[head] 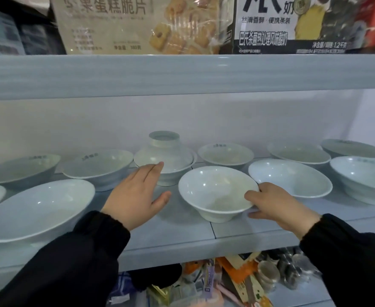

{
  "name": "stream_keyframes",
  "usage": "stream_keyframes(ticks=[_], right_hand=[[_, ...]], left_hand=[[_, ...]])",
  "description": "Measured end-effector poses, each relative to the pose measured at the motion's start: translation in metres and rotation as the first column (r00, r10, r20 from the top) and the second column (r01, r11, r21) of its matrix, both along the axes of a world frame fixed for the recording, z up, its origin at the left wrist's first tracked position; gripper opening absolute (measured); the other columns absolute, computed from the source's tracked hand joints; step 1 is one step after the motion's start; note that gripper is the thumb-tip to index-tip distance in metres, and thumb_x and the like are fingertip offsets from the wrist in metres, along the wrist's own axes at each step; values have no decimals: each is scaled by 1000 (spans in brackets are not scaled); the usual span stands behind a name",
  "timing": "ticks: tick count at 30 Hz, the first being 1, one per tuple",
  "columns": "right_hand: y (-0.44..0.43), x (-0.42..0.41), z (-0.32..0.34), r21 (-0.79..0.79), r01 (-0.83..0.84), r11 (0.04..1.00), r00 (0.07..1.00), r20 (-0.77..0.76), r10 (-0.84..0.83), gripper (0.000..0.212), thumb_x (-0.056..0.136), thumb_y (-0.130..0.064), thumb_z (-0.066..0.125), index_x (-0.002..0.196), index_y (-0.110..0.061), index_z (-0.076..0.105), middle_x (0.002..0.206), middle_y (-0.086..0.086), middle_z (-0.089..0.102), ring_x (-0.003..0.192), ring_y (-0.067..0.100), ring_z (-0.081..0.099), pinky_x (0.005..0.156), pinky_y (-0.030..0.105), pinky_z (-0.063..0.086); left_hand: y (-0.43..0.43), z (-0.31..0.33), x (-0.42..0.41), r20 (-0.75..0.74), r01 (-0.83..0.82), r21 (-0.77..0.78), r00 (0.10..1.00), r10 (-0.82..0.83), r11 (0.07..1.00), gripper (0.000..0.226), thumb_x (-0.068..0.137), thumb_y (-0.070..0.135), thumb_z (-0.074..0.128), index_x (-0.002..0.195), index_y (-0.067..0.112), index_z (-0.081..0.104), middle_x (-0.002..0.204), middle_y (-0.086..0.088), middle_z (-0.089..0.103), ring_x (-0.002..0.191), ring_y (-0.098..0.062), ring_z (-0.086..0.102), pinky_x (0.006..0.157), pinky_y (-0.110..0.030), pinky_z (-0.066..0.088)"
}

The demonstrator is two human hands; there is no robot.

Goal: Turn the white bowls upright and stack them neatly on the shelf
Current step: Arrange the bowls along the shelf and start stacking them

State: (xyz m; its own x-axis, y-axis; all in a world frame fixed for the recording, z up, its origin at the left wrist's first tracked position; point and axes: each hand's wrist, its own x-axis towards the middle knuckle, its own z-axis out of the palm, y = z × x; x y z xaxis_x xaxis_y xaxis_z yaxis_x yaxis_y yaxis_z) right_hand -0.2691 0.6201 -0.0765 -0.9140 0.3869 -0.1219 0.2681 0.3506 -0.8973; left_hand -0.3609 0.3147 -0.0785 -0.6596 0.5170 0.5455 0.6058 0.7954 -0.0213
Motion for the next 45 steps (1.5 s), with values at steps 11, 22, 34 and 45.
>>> stream_keyframes(ticks=[11,22,34,45], right_hand=[[-24,-17,79,904,-120,411,929,-43,366,74,90,-61,51,153,-24,35,158,-5,38,147,11,30,115,29,31],[-34,-54,62,904,-215,369,826,-33,563,69,94,-53,51,155,-31,28,164,-12,22,152,2,8,117,22,19],[-34,-69,54,892,-244,380,795,-41,605,65,95,-49,52,154,-32,31,162,-12,27,152,2,10,116,26,26],[-29,-72,51,889,-219,402,798,-74,598,74,94,-54,51,157,-32,21,165,-15,16,151,-1,3,118,26,24]], left_hand=[[36,59,-93,59,-32,-252,997,49,967,97,89,55,54,156,14,-2,165,-3,2,151,-17,-1,118,-32,15],[37,51,-119,73,-78,-416,990,119,906,129,60,49,81,155,14,0,151,-3,21,140,-23,24,106,-30,37],[42,57,-119,53,-87,-415,991,120,906,129,52,52,84,151,13,11,143,-3,23,135,-23,24,105,-28,34],[20,74,-98,-31,-119,-304,993,115,945,109,56,48,80,144,15,23,136,0,28,126,-22,34,88,-34,48]])
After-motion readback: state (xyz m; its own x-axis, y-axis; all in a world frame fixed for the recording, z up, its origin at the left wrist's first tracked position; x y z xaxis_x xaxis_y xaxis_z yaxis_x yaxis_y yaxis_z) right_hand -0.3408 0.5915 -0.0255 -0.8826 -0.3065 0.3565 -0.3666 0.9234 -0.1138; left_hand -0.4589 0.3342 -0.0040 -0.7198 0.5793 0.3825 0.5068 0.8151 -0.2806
